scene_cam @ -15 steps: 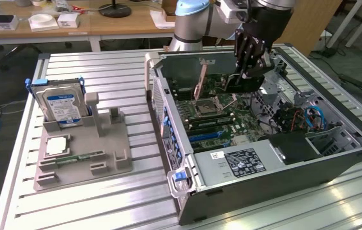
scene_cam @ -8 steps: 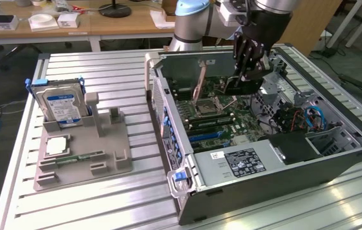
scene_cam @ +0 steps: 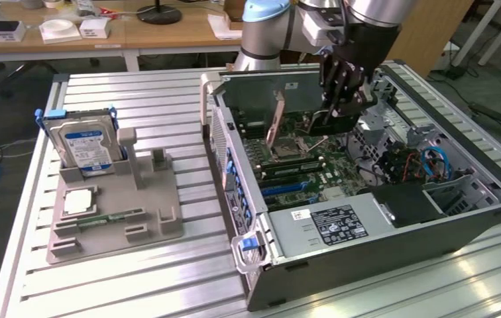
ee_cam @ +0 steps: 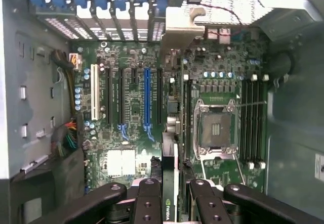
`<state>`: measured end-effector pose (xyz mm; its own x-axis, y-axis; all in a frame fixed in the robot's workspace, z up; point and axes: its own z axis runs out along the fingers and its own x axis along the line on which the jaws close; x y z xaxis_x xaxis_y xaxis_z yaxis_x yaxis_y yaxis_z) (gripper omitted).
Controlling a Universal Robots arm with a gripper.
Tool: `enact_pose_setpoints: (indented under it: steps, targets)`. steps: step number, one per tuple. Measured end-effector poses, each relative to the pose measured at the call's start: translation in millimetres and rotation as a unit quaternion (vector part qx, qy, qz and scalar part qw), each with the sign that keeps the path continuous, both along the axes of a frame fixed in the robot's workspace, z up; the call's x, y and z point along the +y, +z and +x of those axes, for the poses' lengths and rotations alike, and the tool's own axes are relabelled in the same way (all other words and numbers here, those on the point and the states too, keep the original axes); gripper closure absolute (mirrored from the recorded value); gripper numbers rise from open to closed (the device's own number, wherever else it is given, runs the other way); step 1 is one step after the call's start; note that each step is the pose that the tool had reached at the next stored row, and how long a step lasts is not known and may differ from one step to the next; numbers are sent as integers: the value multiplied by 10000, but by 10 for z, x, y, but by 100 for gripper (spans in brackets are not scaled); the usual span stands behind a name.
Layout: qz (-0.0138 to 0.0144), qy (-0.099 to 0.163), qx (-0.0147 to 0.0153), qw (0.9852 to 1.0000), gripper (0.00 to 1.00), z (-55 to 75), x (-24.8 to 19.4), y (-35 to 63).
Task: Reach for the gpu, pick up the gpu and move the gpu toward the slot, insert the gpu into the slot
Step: 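Insert the gpu into the slot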
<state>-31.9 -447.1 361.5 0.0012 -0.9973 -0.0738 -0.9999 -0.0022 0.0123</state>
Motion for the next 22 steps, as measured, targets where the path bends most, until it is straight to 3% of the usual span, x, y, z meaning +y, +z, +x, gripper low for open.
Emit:
enact_pose_setpoints:
  steps: [2,7,10,22]
  targets:
    - [-1,42,38,10000,74,-1,-19,-23]
    - [-2,42,39,10000,74,-3,-124,-72]
    - [-2,42,39,10000,74,-10,-165,-102]
    - [-3,43,40,10000,74,-212,-170,-310]
